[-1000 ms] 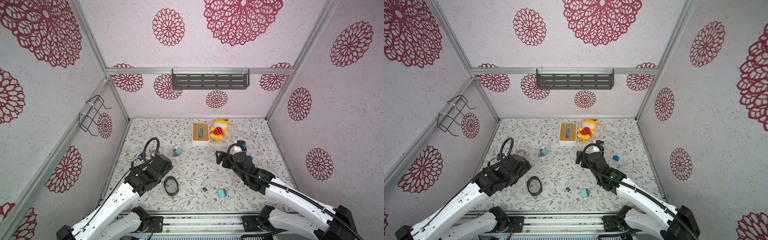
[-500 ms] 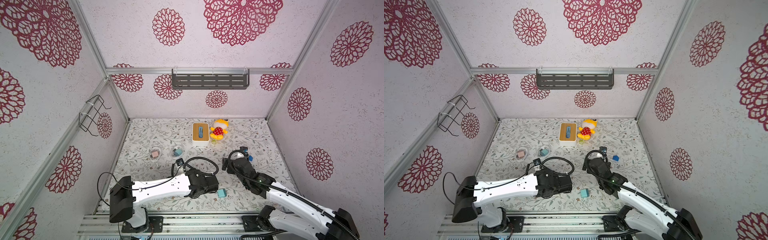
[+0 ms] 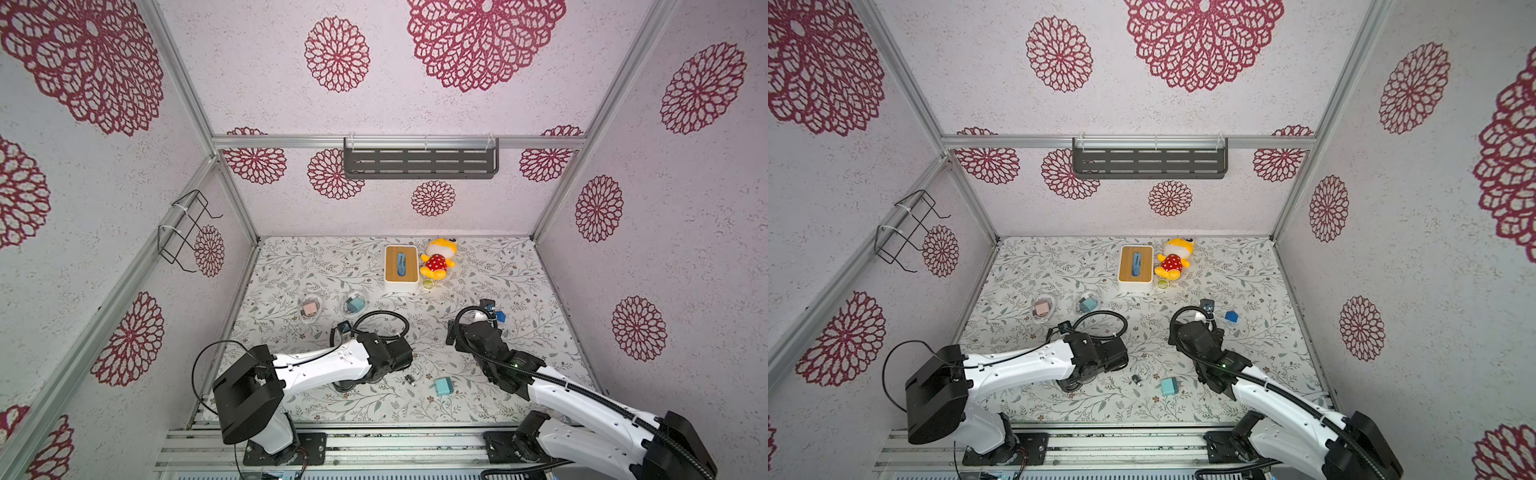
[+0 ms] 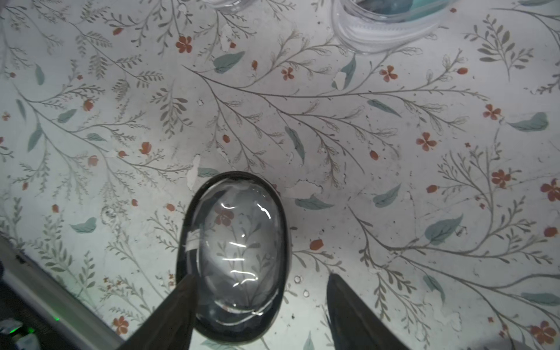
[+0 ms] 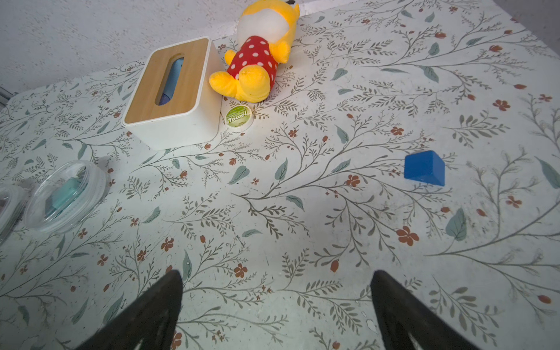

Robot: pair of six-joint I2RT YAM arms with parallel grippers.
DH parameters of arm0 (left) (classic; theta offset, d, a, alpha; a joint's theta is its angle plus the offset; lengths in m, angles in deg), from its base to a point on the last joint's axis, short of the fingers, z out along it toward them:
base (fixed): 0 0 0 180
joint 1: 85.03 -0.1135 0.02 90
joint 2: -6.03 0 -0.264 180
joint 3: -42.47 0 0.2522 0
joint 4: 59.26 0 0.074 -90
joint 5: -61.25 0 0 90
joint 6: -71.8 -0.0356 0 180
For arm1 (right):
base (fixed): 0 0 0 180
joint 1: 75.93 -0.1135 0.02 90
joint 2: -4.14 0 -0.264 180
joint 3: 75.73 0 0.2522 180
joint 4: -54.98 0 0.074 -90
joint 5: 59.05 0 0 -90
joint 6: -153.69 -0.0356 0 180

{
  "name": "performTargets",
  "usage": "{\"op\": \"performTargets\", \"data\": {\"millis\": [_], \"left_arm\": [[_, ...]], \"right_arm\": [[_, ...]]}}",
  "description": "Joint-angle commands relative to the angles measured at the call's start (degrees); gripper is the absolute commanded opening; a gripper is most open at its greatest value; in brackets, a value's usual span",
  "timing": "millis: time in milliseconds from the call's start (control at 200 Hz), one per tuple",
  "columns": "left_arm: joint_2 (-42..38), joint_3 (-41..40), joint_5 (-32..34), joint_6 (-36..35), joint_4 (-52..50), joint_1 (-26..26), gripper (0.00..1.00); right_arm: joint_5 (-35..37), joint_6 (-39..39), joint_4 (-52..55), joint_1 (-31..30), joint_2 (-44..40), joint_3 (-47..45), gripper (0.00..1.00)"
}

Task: Pack away charging kits
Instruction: Pick up the storage bag at the center of the board.

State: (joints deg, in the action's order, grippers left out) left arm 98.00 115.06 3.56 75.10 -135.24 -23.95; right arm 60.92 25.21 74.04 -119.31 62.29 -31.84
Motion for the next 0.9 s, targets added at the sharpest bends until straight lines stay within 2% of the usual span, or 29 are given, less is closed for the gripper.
{"op": "performTargets", "data": {"millis": [0, 240, 580, 896], "left_arm": [[3.51, 2.24, -0.47, -2.3, 2.68, 0.09, 0.7], [9.16, 6.2, -0.02, -0.95, -1.74, -0.83, 0.62], [9.24, 3.07, -0.92, -1.61, 0.53, -1.9, 0.6], [8.89, 1.31, -1.41, -2.44, 2.57, -2.02, 0.48]], "right_arm": [[-1.55, 0.5, -1.46, 0.22, 1.98, 1.77, 0.99], [-5.33, -1.07, -2.28, 0.22, 4.83, 0.8, 0.98], [-3.74, -0.17, -1.29, 0.22, 1.8, -0.07, 0.99], [-3.78, -0.15, -1.49, 0.22, 2.02, -0.25, 0.99]]}}
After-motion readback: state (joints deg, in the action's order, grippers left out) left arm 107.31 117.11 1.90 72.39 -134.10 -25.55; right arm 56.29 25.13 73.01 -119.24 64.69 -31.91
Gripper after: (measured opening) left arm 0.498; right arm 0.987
